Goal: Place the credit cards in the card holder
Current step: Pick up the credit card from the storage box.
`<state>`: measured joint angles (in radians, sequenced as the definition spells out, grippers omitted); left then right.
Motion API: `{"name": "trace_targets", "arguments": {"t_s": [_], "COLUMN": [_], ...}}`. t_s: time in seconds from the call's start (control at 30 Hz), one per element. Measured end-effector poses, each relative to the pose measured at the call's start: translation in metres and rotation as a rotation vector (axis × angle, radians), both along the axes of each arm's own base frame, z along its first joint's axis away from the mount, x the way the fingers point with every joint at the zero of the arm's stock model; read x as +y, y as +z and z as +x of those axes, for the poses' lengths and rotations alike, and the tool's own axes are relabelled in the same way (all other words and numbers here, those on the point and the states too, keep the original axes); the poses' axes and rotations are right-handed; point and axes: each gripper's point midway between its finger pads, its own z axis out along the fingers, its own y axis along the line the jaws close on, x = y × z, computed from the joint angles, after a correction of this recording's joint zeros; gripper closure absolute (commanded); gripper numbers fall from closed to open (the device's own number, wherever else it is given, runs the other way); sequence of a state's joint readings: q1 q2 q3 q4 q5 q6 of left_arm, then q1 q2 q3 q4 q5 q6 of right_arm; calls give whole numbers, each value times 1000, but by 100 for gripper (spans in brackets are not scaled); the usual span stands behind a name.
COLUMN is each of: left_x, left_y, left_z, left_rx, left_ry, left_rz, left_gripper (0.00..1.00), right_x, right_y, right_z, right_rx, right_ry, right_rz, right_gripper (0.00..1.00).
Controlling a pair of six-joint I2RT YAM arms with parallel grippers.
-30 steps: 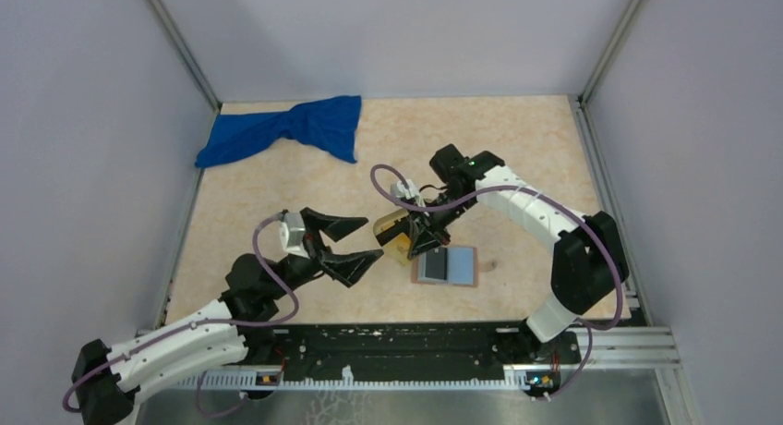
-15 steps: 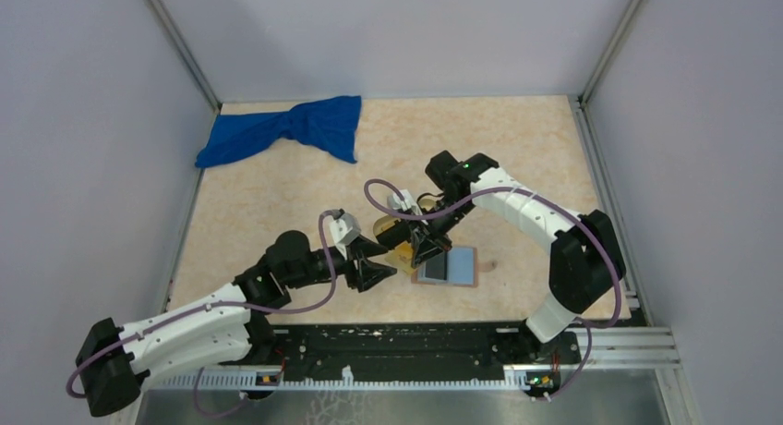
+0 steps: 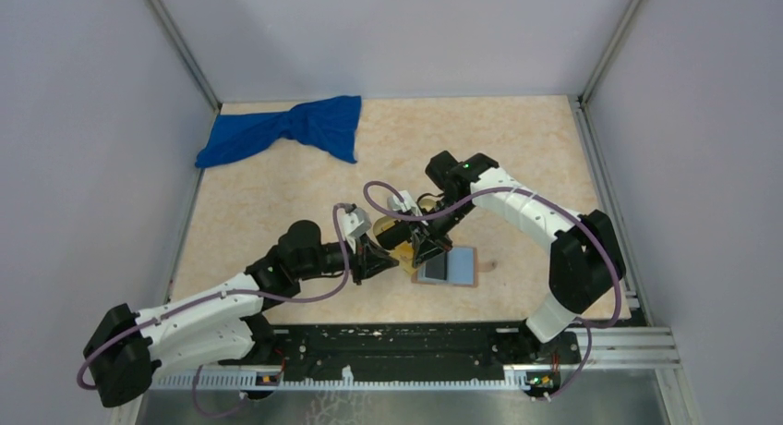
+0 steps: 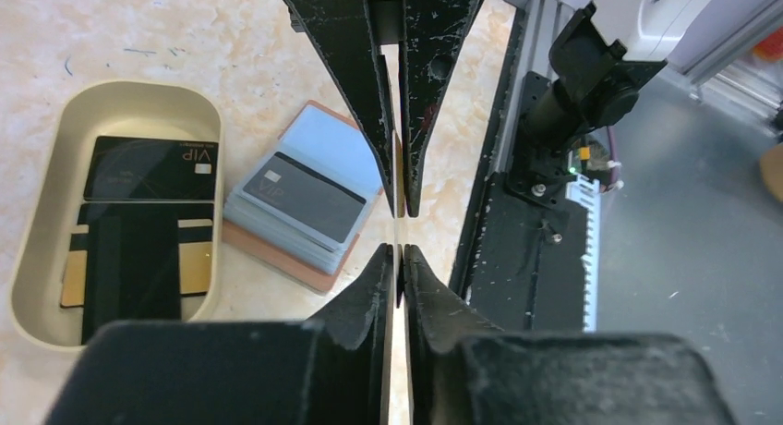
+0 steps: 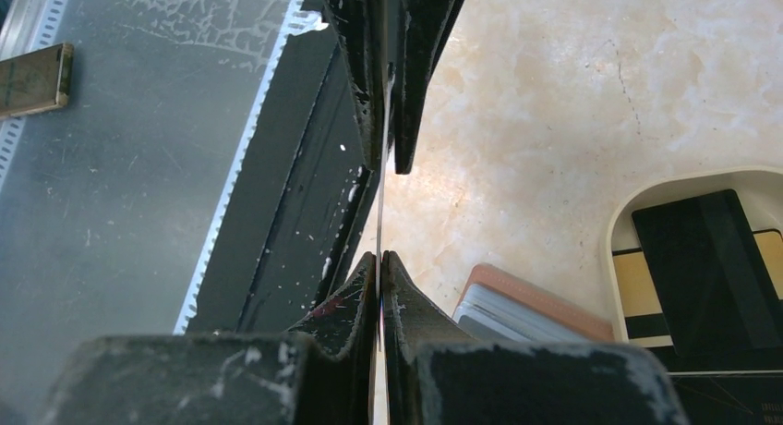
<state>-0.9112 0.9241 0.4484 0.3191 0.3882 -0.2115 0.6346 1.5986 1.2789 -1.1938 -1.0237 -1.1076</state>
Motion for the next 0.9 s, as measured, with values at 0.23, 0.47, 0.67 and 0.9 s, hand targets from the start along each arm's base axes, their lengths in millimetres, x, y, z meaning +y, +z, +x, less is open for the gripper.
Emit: {"name": "trace_targets", "arguments": {"t_s": [0.23, 0.47, 0.67, 0.9], "left_x": [-2, -2, -4, -3], "left_y": [-3, 7, 11, 7], "left_z": [2, 4, 2, 5], "left_rx": [35, 36, 38, 44], "left_ry": [-16, -13, -29, -31], "left_rz": [-8, -63, -86, -86], "left_gripper": [89, 71, 100, 100], "right_x": [0, 2, 2, 1], "right_y": [-3, -4, -5, -6], "right_z": [4, 9, 8, 8], "right_rx": [-21, -41, -41, -39], "right_ry": [-6, -12, -9, -15], "right_rz": [-10, -10, -13, -27], "right_gripper": [100, 100, 100, 64]}}
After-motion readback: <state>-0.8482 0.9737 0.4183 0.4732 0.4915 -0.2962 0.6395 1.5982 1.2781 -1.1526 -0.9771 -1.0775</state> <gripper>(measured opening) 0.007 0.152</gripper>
